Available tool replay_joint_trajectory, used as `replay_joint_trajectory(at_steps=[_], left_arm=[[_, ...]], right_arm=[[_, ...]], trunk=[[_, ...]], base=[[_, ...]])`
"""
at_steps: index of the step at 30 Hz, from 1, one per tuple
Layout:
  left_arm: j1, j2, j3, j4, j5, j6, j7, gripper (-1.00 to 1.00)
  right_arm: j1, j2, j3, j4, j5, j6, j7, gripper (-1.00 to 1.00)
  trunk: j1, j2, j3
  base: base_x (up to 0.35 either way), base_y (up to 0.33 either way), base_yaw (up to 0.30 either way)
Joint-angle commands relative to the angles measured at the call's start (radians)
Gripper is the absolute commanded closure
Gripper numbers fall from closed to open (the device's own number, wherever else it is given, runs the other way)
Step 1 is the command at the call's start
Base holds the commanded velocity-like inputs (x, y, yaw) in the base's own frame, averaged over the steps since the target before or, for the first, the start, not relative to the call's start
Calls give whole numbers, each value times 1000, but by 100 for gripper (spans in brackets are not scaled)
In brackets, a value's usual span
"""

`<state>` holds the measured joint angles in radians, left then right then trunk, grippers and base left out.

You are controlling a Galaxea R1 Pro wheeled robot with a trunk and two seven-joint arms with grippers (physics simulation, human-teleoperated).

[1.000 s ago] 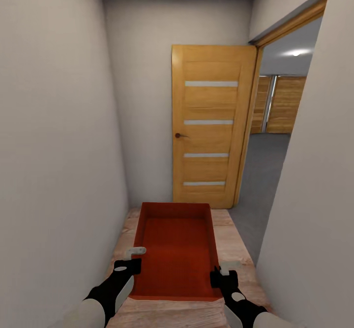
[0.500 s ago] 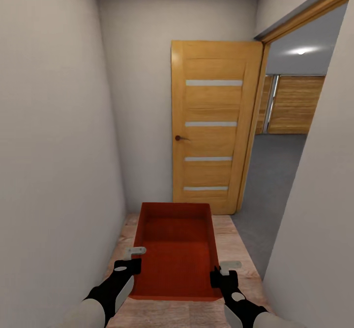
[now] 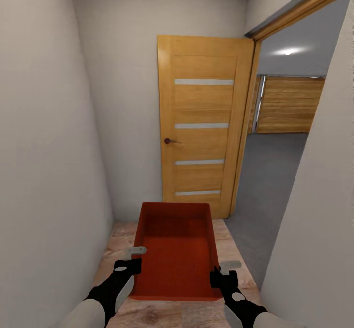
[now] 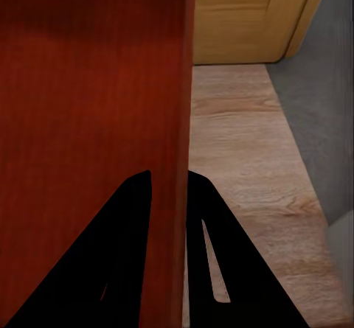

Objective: Move the two storage containers from the living room to the garage. In the garage, place one container on the floor and stack the other container on top of it (either order is fine).

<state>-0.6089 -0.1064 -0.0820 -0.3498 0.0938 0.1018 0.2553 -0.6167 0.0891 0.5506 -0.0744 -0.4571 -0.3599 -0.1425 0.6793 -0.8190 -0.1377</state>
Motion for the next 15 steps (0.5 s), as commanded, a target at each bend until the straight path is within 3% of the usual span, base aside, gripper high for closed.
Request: replay_joint_trajectory(at_steps=[1,15], left_arm=[[0,2,-5,-3,-6,8,21,100],[0,1,-4,-3,-5,9,21,100]], right_arm=[[-1,0,-21,2,-23,-8,-10,100],[-1,0,-21,2,-23,-8,-9,100]], trunk=[[1,-1,-1],[1,-1,-1]], base=[[321,88,-283],[297,184,-286]])
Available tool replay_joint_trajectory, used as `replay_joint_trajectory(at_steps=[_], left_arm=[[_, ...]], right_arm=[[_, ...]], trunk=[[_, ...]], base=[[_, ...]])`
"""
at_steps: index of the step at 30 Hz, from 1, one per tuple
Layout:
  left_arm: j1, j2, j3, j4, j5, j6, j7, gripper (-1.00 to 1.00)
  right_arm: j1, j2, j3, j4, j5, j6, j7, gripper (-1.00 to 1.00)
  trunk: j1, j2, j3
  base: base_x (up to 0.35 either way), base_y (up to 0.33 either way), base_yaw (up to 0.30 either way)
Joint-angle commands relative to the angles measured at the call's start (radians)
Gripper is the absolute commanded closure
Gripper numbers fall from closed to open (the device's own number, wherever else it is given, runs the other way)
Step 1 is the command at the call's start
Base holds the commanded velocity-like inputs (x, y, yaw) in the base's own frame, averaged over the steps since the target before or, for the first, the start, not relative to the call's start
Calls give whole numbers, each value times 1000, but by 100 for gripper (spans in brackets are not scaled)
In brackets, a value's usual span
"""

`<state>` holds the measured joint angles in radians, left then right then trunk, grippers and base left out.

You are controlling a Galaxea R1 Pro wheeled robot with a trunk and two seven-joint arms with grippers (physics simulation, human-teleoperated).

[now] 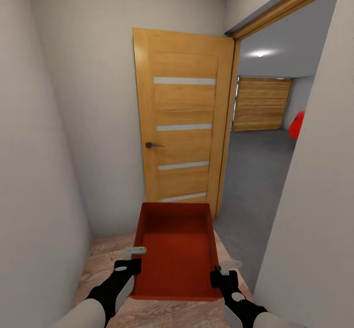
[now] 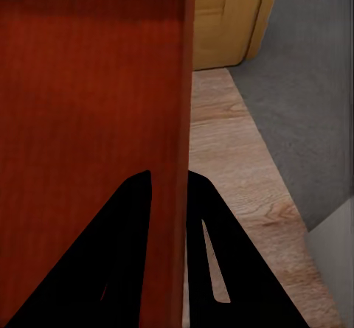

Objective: Move the two storage containers from the living room to the garage. In the garage, place one container on the floor and stack the other container on top of it (either order is fine).

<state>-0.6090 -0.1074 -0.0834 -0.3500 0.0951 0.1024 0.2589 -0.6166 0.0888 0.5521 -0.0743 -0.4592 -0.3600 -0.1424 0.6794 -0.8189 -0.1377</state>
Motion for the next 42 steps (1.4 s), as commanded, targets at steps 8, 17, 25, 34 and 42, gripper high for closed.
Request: replay_joint_trajectory(at_steps=[8,17,25,34,42], left_arm=[[0,2,-2,-5,-7,8,17,100],[0,2,0,-14,-8,8,17,100],[0,1,1,-17,-7,7,17,100],[0,0,1,-18,-7,7,17,100],[0,0,1,-17,-6,8,17,100]], right_arm=[[-2,0,-23,2,-21,-8,-9,100],[-2,0,-23,2,-21,-8,-9,100],[-2,0,-23,2,-21,-8,-9,100],[-2,0,-23,2,-21,-8,-10,100],[-2,0,-23,2,-21,-8,-9,100]], trunk=[[1,-1,-1],[1,-1,-1],[1,-1,-1],[1,-1,-1],[1,-1,-1]], base=[[285,234,-286],[283,234,-286],[137,96,-286],[9,5,-286],[130,106,-143]])
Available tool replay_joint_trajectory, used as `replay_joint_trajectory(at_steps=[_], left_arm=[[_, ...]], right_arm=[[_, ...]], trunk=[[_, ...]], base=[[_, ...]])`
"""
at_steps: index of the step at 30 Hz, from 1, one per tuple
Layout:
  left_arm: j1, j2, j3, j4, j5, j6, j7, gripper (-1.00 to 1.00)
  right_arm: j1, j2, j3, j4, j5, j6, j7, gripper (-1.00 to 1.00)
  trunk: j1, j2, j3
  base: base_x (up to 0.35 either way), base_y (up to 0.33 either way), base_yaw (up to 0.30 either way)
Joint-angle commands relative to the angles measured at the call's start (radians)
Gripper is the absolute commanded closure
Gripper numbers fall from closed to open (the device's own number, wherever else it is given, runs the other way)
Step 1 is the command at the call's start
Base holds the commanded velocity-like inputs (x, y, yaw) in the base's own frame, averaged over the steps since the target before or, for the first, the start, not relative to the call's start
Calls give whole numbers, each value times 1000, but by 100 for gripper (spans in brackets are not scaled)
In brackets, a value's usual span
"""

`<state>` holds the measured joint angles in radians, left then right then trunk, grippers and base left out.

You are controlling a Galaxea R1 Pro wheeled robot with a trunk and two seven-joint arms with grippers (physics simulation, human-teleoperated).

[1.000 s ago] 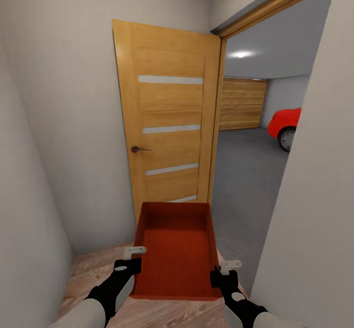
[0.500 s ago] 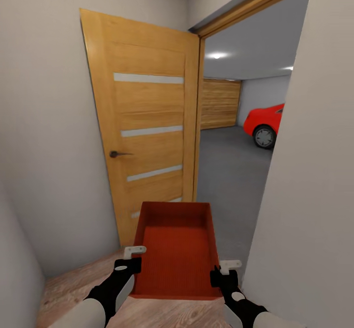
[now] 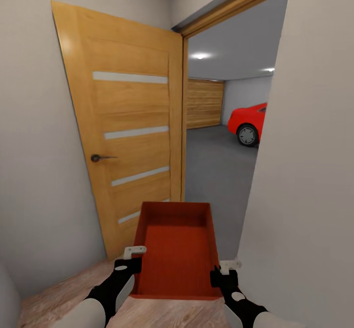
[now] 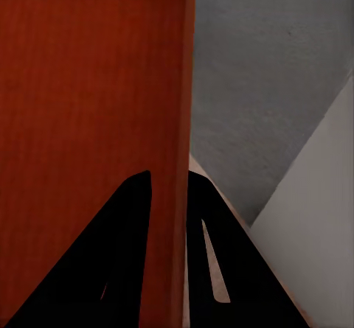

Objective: Move the two storage containers from the living room to the garage. In the garage, place one container on the floor and stack the other container on top of it (either order is fine).

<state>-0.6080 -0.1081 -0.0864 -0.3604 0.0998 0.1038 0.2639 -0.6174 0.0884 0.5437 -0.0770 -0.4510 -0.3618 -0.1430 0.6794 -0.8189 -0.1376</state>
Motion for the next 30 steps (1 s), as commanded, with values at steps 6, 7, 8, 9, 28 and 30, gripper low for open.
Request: replay_joint_trajectory(at_steps=[6,7,8,9,28,30], left_arm=[[-1,1,4,-6,-11,7,12,100],[-1,1,4,-6,-11,7,12,100],[-1,1,4,-6,-11,7,12,100],[-1,1,4,-6,-11,7,12,100],[-1,1,4,-5,-11,7,12,100],[-1,1,4,-5,-11,7,12,100]], right_arm=[[-1,0,-14,5,-29,-6,-9,100],[-1,0,-14,5,-29,-6,-9,100],[-1,0,-14,5,-29,-6,-9,100],[-1,0,-14,5,-29,-6,-9,100],[-1,1,-14,5,-29,-6,-9,100],[-1,1,-14,5,-29,-6,-9,100]], trunk=[[1,-1,-1],[1,-1,-1],[1,-1,0],[1,-1,0],[1,-1,9],[1,-1,10]], base=[[241,215,-51],[244,219,-167],[245,219,-191],[245,219,-207],[245,219,-232],[245,219,-234]])
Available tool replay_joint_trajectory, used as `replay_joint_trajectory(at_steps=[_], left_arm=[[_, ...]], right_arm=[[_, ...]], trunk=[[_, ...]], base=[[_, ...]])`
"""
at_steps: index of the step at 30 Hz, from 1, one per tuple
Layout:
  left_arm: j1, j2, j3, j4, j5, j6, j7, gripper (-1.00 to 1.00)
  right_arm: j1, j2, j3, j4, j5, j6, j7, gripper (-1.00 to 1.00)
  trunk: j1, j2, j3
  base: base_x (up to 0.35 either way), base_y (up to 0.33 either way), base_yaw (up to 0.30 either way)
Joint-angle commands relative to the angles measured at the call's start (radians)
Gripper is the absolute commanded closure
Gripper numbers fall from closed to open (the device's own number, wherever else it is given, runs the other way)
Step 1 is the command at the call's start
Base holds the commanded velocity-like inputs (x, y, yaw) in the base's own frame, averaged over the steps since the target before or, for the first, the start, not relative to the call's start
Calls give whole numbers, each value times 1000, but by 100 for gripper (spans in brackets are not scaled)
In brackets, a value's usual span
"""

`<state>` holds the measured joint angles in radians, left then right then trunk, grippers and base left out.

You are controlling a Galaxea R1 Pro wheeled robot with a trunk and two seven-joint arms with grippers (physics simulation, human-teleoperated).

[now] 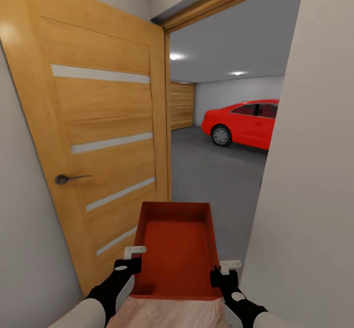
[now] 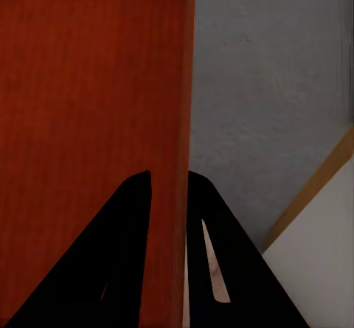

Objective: Move the two storage containers from the living room to the garage. In the garage, place one container on the floor and stack the other container on top of it (either order is fine).

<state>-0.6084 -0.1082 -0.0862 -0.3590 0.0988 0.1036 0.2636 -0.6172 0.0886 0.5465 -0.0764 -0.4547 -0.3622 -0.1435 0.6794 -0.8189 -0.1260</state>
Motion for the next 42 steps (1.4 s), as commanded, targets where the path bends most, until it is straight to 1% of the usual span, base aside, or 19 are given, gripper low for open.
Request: replay_joint_trajectory(at_steps=[1,12,22,34,42], left_arm=[[-1,1,3,-6,-10,7,13,100],[-1,1,3,-6,-10,7,13,100],[-1,1,3,-3,-10,6,13,100],[-1,1,3,-2,-10,6,13,100],[-1,1,3,-3,-10,6,13,100]], right_arm=[[-1,0,-17,4,-25,-6,-8,100],[-1,0,-17,4,-25,-6,-8,100],[-1,0,-17,4,-25,-6,-8,100],[-1,0,-17,4,-25,-6,-8,100],[-1,0,-17,4,-25,-6,-8,100]], trunk=[[1,-1,-1],[1,-1,0],[1,-1,0],[1,-1,0],[1,-1,0]], base=[[245,219,-234],[245,219,-74],[275,181,-223],[318,31,-240],[319,0,-47]])
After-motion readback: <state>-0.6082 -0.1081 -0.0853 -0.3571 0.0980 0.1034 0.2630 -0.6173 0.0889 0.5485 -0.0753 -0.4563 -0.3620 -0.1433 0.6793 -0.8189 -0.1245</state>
